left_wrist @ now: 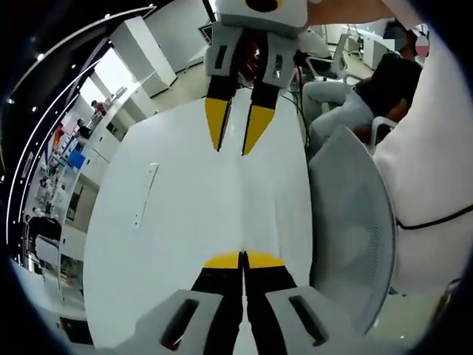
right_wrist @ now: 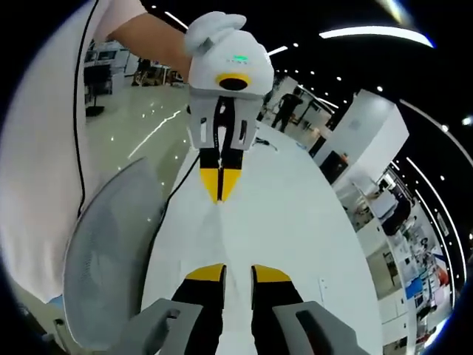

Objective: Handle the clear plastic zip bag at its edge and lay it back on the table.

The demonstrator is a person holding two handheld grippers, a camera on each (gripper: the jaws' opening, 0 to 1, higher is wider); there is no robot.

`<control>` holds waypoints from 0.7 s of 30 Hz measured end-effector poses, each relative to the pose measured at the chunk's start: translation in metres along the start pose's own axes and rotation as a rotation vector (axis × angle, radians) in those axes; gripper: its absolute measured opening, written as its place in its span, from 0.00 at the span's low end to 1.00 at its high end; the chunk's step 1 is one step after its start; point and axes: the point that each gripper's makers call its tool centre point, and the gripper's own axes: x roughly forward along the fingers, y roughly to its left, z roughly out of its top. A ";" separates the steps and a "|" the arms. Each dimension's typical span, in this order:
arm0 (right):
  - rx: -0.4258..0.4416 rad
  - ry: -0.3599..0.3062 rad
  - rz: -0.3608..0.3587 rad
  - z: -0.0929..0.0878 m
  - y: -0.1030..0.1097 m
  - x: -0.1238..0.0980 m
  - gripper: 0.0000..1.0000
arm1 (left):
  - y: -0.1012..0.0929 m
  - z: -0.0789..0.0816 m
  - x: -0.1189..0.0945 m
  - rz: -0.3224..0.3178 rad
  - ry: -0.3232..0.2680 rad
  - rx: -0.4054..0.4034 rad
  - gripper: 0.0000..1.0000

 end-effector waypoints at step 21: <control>-0.027 -0.038 0.078 0.033 0.016 0.043 0.08 | 0.000 0.005 0.001 0.004 0.007 0.044 0.00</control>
